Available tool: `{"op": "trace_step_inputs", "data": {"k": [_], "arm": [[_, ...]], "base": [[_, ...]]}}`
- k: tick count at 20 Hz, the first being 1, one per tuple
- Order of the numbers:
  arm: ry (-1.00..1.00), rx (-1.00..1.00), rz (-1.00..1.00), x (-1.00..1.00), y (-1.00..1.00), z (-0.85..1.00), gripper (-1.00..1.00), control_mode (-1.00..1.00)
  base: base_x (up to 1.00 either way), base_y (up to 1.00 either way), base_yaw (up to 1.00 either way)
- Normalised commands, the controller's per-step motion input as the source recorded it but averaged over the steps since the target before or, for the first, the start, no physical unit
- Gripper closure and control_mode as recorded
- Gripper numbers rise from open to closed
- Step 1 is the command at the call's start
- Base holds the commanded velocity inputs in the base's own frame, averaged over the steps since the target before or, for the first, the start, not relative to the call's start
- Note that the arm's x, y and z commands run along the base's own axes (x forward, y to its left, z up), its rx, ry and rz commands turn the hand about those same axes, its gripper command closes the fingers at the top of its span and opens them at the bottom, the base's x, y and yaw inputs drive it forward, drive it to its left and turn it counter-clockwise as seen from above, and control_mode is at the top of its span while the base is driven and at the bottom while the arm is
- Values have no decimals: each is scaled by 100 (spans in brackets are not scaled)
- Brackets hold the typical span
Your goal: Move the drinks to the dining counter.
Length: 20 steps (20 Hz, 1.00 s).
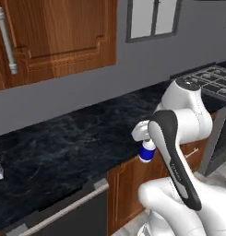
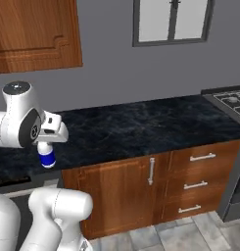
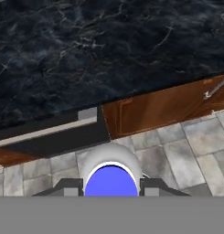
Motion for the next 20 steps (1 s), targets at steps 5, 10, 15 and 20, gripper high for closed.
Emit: {"op": "trace_step_inputs", "data": {"k": [5,10,15,20], "arm": [[0,0,0,0,0,0,100,100],[0,0,0,0,0,0,100,100],[0,0,0,0,0,0,100,100],[0,0,0,0,0,0,100,100]], "base": [[0,-4,-93],[0,0,-100],[0,0,-99],[0,0,-96]]}}
